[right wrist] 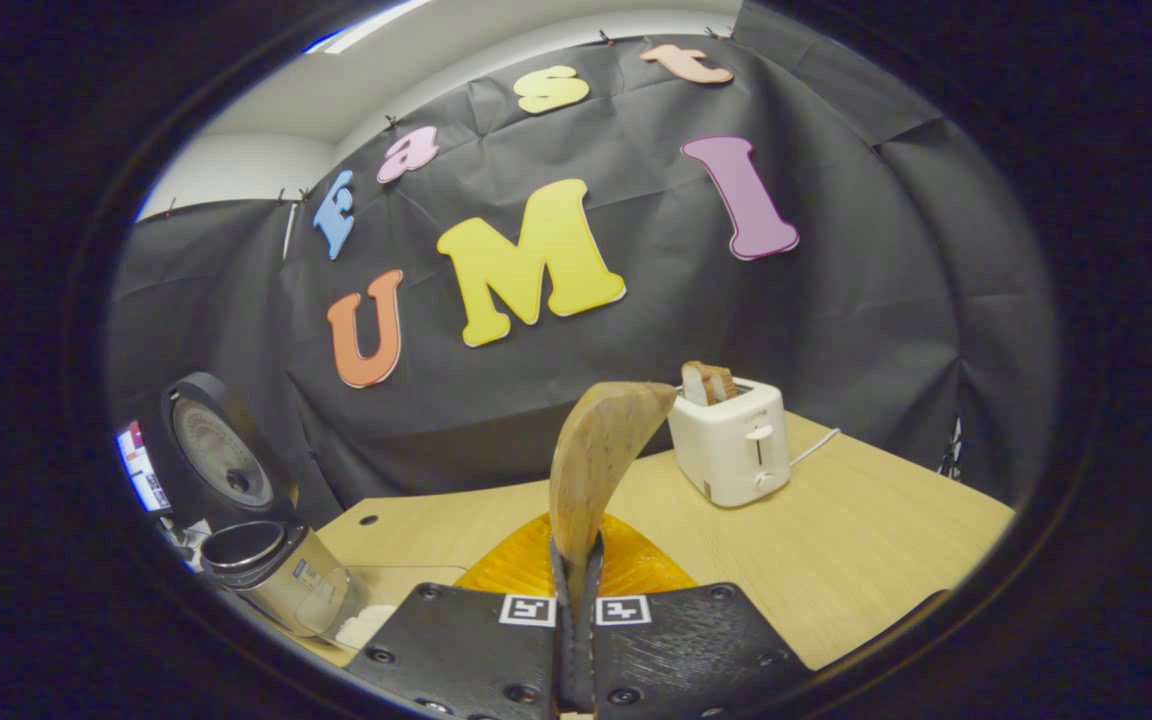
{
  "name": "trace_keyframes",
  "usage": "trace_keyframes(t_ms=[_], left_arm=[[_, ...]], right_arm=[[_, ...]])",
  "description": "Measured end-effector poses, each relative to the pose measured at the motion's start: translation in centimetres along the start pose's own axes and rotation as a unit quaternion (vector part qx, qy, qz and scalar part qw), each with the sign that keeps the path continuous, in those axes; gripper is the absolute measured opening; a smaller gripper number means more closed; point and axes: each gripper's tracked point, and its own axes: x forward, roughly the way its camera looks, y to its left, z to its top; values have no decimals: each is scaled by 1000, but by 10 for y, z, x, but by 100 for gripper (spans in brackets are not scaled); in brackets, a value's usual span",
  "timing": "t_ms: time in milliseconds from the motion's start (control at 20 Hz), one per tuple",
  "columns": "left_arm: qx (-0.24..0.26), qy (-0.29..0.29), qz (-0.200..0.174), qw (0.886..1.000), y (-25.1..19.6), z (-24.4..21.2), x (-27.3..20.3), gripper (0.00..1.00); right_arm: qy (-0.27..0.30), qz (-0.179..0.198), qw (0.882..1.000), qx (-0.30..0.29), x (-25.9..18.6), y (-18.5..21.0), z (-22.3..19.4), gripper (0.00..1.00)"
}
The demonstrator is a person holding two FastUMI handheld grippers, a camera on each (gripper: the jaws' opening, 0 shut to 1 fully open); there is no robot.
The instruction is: Close the left gripper, press the button to open the rice cooker; take a wooden spoon from the chopstick holder with the right hand, scoop a spoonful of rice and pour it into the rice cooker, then put the wooden spoon back into the chopstick holder.
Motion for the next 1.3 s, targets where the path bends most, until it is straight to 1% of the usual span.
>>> trace_keyframes(t_ms=[200, 300, 800, 900, 1100, 1150, 1200, 1300], left_arm=[[-3, 3, -3, 1000, 2, -3, 0, 99], [-5, 5, 2, 1000, 7, -4, 0, 99], [-17, -5, -3, 1000, 6, 3, -4, 99], [-15, -6, -1, 1000, 8, 4, -5, 99], [-17, -6, 3, 1000, 9, 3, -5, 99], [-18, -5, 2, 1000, 9, 3, -5, 99], [-19, -5, 3, 1000, 8, 4, -5, 99], [-19, -6, 3, 1000, 7, 4, -5, 99]], right_arm=[[13, -8, 1000, -9, 7, 0, -25, 0], [18, -8, 1000, -8, 8, 0, -33, 0], [33, -24, 999, -11, 13, -6, -64, 0], [28, -23, 999, -13, 12, -5, -61, 0], [22, -19, 999, -20, 9, -4, -59, 7], [17, -23, 999, -26, 7, -6, -57, 2], [12, -32, 999, -34, 6, -11, -54, 2], [8, -41, 998, -51, 1, -15, -51, 18]])
